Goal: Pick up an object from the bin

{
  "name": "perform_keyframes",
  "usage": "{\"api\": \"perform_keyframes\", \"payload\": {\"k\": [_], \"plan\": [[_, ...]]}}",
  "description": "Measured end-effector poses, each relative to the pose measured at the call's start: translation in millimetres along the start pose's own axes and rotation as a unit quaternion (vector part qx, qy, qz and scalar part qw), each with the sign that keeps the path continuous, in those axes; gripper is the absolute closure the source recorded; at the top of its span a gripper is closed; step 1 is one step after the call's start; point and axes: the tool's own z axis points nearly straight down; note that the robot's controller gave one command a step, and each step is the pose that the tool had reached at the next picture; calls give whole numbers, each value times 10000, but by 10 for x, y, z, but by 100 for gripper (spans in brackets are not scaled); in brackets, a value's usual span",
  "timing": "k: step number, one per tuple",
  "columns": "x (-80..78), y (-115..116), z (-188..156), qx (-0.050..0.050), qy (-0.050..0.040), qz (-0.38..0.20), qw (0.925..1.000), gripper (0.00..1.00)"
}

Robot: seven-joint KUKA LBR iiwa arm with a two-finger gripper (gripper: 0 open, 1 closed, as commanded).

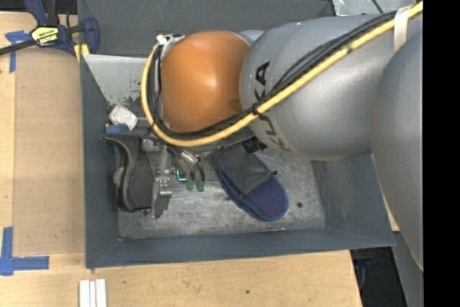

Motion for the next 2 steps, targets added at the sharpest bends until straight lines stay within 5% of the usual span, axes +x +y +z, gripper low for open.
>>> {"api": "perform_keyframes", "payload": {"k": [1, 2], "plan": [[33, -385, 1294, -28, -76, 326, 9994, 0], [-457, -1162, 619, -3, -79, 955, 9954, 0]]}}
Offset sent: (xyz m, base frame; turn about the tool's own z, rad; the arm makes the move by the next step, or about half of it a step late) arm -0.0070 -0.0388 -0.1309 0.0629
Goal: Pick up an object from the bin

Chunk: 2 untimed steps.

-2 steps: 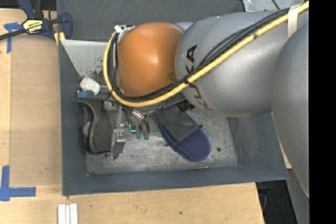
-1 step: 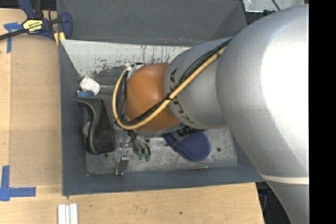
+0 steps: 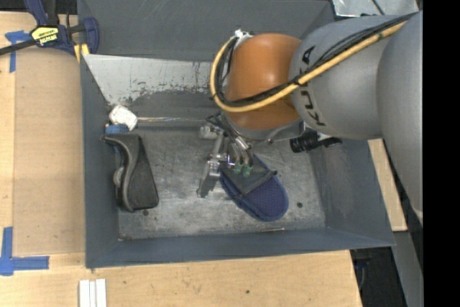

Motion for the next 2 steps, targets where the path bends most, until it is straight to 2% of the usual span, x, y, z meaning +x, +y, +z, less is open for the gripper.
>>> {"api": "perform_keyframes", "payload": {"k": [1, 2], "plan": [[-228, -724, -7, 15, 21, 96, 10000, 0], [14, -1149, 666, -31, -18, 421, 9991, 0]]}}
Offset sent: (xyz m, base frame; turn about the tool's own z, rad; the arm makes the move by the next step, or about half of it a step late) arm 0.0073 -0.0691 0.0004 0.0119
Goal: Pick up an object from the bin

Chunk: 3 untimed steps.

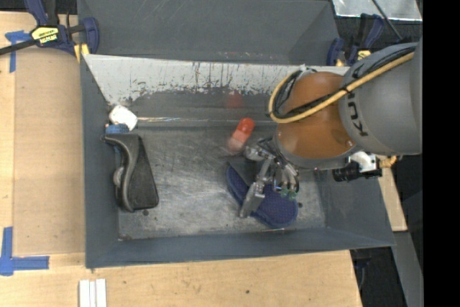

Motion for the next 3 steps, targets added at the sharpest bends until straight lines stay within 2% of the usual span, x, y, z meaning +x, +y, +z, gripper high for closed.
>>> {"api": "perform_keyframes", "payload": {"k": [1, 2, 3], "plan": [[-289, -721, -838, 48, 16, 518, 9986, 0], [-166, -586, -9, 37, 10, 533, 9986, 0], [-182, -580, -54, 27, 4, 535, 9986, 100]]}}
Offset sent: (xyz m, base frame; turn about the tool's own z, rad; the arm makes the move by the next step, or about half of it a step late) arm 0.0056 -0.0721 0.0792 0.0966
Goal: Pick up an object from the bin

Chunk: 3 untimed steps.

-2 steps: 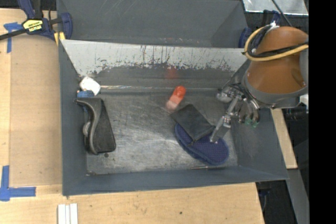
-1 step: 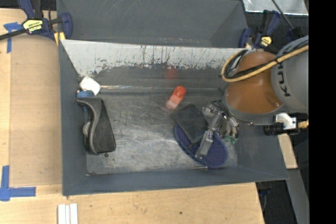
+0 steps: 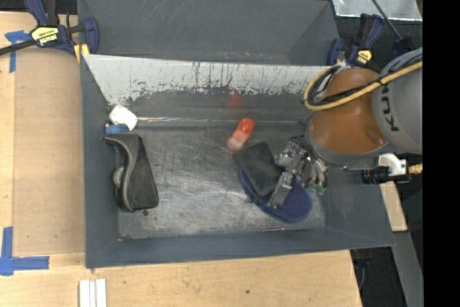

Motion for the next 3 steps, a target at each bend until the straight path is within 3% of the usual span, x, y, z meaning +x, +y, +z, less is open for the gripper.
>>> {"api": "perform_keyframes", "payload": {"k": [1, 2, 3], "plan": [[3, 1, 29, -2, -15, 0, 10000, 0], [-2, 5, 0, -6, -7, 5, 10000, 100], [-2, 5, 1, -6, -7, 5, 10000, 100]]}}
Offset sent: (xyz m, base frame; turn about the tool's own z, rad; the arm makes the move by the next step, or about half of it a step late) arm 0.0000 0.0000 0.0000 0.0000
